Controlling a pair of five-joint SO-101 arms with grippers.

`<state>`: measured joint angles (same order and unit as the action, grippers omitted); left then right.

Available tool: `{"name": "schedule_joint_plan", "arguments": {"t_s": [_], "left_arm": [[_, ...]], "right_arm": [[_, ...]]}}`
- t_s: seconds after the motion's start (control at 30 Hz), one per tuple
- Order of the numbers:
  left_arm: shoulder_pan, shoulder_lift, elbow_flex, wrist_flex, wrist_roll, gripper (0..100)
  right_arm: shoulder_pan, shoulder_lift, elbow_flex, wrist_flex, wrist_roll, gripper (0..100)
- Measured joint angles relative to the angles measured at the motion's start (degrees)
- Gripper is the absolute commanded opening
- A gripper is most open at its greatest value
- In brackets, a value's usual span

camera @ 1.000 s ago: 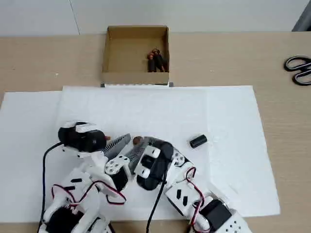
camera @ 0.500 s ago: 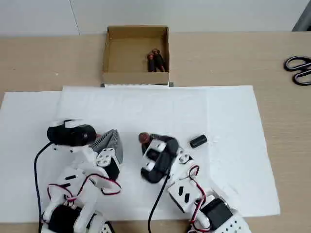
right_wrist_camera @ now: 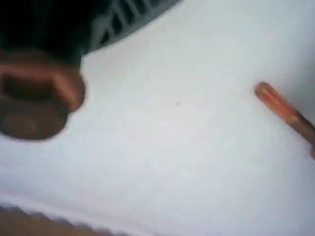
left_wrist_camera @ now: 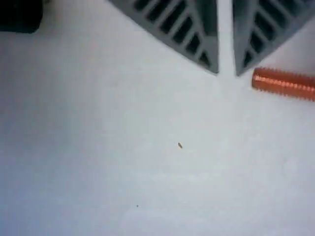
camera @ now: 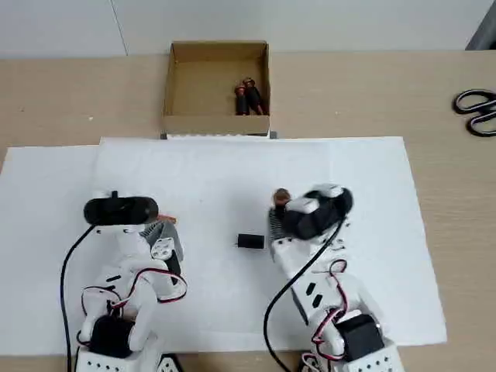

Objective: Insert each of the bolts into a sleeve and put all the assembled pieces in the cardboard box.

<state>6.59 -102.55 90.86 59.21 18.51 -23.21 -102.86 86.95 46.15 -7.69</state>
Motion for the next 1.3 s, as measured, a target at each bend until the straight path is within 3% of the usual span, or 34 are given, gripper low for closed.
{"name": "schedule_joint_plan", "arguments": {"t_s": [0.23, 0.5, 0.8, 1.3], "left_arm": [[0.0, 0.0, 4.4, -4.2, -4.1, 1], [0.0, 0.1, 4.5, -4.2, -4.5, 1], [0.0, 0.1, 4.5, -4.2, -4.5, 1], [0.0, 0.1, 4.5, -4.2, -4.5, 1]], "right_arm": [[5.3, 0.0, -3.5, 9.2, -0.8, 0.2], [8.2, 6.0, -9.4, 10.5, -1.1, 0.2], [7.9, 35.9, -29.5, 6.9, -5.4, 0.2], [7.9, 79.6, -53.1, -13.5, -3.8, 0.2]]}}
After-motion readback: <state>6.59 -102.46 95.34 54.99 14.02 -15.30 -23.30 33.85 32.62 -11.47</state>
